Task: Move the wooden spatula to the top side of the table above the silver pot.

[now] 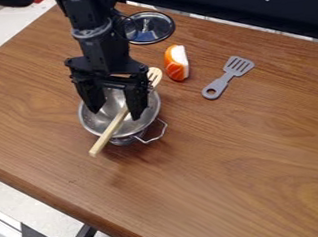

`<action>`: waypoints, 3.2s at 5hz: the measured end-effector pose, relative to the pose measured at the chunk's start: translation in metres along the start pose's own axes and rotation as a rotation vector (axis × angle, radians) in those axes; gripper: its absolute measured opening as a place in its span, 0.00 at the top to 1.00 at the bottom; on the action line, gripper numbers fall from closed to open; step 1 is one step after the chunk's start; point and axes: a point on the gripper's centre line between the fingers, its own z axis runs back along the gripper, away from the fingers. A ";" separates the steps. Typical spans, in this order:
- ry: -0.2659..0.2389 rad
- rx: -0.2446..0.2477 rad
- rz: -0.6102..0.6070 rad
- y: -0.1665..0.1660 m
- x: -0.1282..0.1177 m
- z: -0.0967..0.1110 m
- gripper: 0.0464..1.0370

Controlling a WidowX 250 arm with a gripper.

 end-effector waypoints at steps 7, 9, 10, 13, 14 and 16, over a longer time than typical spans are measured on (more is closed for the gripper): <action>-0.010 -0.036 0.034 -0.002 0.005 0.011 0.90; -0.083 0.003 0.248 0.014 0.027 0.036 0.90; -0.111 0.033 0.380 0.022 0.034 0.042 0.90; -0.136 0.077 0.726 0.046 0.051 0.036 0.90; -0.128 0.081 0.877 0.045 0.061 0.032 0.90; -0.141 0.138 1.118 0.052 0.082 0.017 0.90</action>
